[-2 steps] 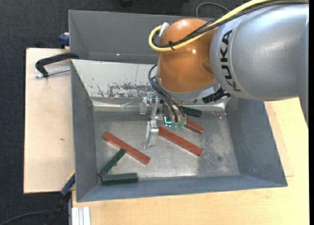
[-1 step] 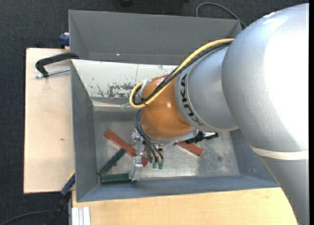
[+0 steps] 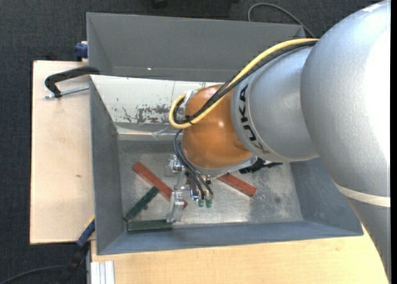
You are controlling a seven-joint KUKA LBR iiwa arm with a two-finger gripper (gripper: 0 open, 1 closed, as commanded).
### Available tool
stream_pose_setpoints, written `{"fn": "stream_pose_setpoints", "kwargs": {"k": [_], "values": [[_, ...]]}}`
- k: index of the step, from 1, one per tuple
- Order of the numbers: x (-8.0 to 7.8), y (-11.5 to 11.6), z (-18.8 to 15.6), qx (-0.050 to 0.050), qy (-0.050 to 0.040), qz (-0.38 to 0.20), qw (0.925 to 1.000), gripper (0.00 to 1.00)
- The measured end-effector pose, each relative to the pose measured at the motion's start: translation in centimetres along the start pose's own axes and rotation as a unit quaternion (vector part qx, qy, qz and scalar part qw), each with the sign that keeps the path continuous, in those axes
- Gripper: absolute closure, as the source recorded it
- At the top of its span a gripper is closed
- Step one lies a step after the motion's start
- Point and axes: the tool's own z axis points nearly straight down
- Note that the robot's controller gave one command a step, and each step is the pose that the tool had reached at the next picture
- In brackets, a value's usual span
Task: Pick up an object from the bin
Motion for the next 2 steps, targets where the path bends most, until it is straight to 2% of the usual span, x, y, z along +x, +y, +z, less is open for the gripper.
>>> {"fn": "stream_pose_setpoints", "kwargs": {"k": [1, 2], "values": [[-0.2, 0.2, 0.2, 0.0, 0.0013, 0.101, 0.9949, 0.0], [-0.2, -0.7, 3.3, 0.002, 0.0039, 0.139, 0.9902, 0.0]]}}
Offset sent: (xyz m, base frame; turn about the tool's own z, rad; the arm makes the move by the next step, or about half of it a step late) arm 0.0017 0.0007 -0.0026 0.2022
